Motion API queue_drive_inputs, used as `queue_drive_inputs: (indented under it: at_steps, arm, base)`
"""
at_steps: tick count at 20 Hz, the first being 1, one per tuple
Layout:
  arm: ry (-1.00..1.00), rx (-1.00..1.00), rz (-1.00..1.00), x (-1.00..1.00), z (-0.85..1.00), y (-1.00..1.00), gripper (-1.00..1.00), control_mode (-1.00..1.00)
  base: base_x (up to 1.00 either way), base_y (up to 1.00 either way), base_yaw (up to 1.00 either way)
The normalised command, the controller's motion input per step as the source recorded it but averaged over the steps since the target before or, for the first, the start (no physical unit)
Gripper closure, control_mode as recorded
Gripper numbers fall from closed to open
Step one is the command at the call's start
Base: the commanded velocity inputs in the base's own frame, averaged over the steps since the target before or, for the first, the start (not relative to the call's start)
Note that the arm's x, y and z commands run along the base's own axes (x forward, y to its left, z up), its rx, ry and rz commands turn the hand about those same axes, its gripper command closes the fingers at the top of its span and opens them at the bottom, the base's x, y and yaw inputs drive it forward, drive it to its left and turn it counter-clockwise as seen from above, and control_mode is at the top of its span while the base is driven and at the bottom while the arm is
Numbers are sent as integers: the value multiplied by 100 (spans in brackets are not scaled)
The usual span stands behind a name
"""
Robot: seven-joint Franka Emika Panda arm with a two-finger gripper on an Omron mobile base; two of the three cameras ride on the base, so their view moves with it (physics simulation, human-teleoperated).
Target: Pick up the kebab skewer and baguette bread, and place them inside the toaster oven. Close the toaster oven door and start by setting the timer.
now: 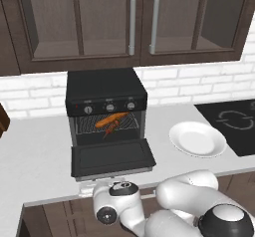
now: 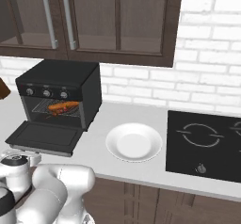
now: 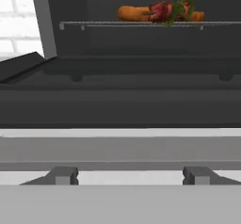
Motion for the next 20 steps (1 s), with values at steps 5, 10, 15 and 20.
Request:
queue_drive_inputs:
  at_steps: [5,10,15,20]
  arm:
    - [-8,1,0,37,-2,0,-100,-100]
    - [-4,9,0,41,42,-1,-100,-100]
    - [-5,10,0,37,70,-1,-100,-100]
    - [-2,10,0,34,69,-8,-100,-100]
  base:
    - [0,0,0]
    - [0,0,0]
    - [0,0,0]
    - [0,0,0]
